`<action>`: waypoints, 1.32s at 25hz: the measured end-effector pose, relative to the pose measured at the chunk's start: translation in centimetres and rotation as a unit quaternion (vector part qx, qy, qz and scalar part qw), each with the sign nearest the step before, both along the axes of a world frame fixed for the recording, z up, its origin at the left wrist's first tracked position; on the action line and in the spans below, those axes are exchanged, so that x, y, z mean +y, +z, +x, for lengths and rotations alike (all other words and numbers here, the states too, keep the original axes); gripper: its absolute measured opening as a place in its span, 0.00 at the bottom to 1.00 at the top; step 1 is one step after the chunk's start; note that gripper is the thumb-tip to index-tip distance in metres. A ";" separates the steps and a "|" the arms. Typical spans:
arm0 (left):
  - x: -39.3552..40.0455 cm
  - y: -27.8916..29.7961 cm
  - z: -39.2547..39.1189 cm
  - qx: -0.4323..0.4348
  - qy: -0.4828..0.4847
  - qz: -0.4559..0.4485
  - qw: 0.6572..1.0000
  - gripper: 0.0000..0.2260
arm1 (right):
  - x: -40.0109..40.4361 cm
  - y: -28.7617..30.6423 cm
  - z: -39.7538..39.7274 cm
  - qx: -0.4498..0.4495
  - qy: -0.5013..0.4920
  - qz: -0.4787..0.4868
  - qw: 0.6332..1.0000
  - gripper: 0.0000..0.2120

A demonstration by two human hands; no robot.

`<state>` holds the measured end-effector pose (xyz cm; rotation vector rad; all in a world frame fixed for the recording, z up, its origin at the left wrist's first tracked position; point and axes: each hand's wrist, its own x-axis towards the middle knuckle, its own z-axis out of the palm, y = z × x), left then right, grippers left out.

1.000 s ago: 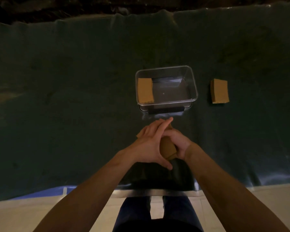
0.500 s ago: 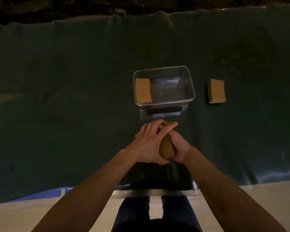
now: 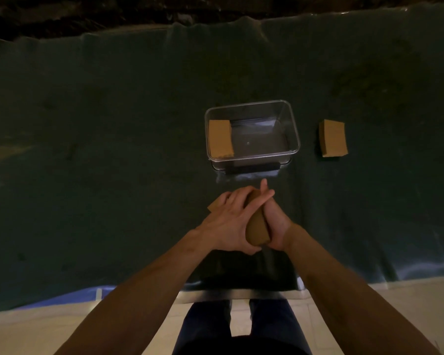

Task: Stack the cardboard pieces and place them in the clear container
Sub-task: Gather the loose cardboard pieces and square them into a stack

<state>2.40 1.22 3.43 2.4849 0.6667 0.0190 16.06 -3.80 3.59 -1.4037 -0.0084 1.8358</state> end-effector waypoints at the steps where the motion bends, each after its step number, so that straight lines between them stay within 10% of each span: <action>1: 0.0 -0.2 0.0 0.005 -0.005 0.005 1.000 0.57 | -0.2 -0.1 0.0 0.000 -0.002 -0.008 1.000 0.36; 11: -0.4 -1.8 0.2 -0.016 0.037 -0.016 0.999 0.59 | 0.0 -0.3 0.2 -0.099 -0.029 -0.017 0.995 0.37; 14: -0.2 -3.1 -1.1 -0.032 0.211 -0.073 0.974 0.52 | -0.4 -1.1 2.3 -0.094 -0.079 -0.014 0.992 0.44; 23: -0.5 -6.6 -1.0 0.217 0.350 -0.049 0.910 0.48 | -2.8 -3.0 3.1 0.008 -0.099 -0.029 0.995 0.46; 27: 0.3 -6.4 -1.2 0.146 0.411 -0.078 0.896 0.26 | -3.0 -2.7 3.7 -0.018 -0.092 -0.027 0.995 0.43; 33: 3.7 -2.0 -3.3 -0.088 0.413 -0.421 0.803 0.06 | -2.5 -1.7 4.8 -0.096 -0.008 -0.042 0.995 0.42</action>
